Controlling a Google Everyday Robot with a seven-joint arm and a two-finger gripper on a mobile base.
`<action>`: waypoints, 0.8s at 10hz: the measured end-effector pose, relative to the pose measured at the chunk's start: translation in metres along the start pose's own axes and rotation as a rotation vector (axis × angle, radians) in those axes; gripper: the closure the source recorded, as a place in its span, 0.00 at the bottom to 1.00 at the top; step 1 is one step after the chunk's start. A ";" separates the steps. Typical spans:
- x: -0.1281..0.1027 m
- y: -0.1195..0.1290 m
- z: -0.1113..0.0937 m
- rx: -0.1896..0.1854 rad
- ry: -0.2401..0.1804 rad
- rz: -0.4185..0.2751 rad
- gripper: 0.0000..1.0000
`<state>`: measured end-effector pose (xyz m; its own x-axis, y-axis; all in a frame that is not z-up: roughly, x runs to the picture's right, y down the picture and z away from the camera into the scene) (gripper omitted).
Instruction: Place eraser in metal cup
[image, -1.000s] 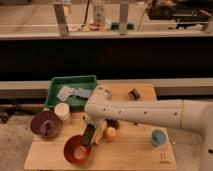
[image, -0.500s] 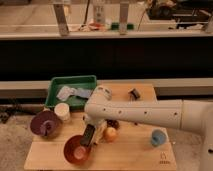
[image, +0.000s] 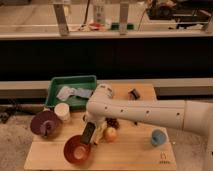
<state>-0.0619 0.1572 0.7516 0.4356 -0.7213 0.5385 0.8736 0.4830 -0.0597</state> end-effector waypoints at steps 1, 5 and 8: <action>0.004 -0.004 -0.003 0.011 -0.001 0.008 1.00; 0.027 -0.021 -0.008 0.054 0.009 0.075 1.00; 0.048 -0.028 -0.004 0.067 0.024 0.179 1.00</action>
<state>-0.0650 0.1073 0.7760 0.5886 -0.6323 0.5037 0.7657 0.6359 -0.0965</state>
